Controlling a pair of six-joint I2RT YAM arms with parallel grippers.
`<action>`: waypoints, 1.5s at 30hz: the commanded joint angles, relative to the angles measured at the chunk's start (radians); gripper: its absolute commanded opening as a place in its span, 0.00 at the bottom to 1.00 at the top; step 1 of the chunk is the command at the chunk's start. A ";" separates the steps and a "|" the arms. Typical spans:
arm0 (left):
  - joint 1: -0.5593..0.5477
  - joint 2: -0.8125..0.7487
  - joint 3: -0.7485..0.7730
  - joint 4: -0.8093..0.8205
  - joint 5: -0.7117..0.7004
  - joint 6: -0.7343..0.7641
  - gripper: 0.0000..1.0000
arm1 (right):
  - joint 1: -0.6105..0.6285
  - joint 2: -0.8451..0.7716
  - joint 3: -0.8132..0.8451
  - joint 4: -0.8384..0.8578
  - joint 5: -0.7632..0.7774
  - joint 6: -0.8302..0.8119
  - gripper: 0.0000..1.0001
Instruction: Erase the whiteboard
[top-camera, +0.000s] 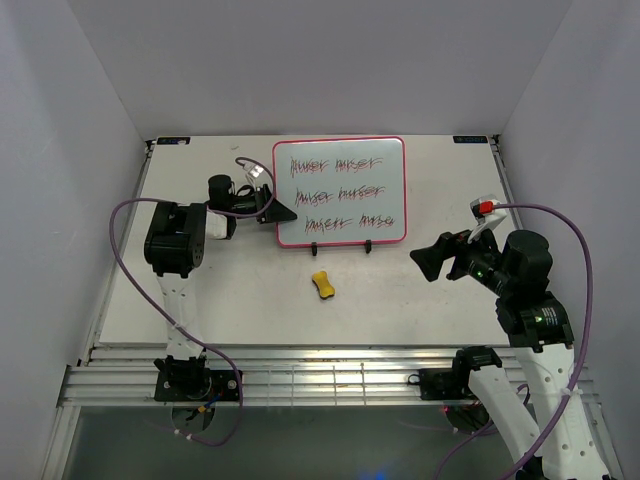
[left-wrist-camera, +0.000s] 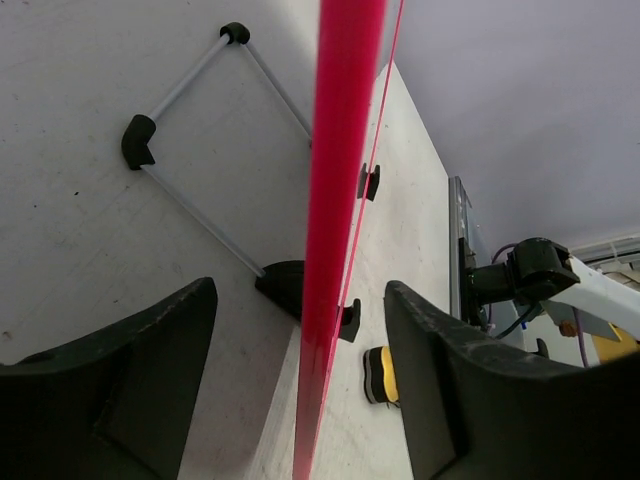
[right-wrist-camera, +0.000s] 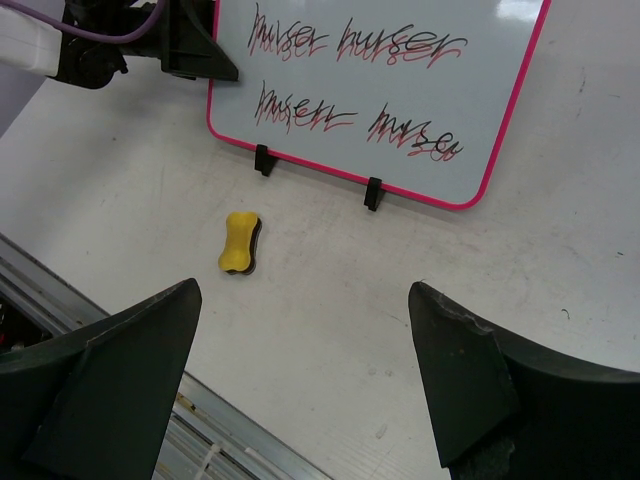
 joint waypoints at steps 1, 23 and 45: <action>-0.008 -0.019 0.035 0.045 0.039 0.006 0.75 | 0.006 -0.003 0.035 0.022 -0.015 -0.020 0.90; -0.025 0.010 0.059 0.129 0.051 -0.074 0.00 | 0.008 -0.006 0.022 0.025 -0.027 -0.034 0.90; -0.024 -0.100 -0.007 0.626 0.022 -0.418 0.00 | 0.006 -0.006 0.016 0.034 -0.021 -0.011 0.91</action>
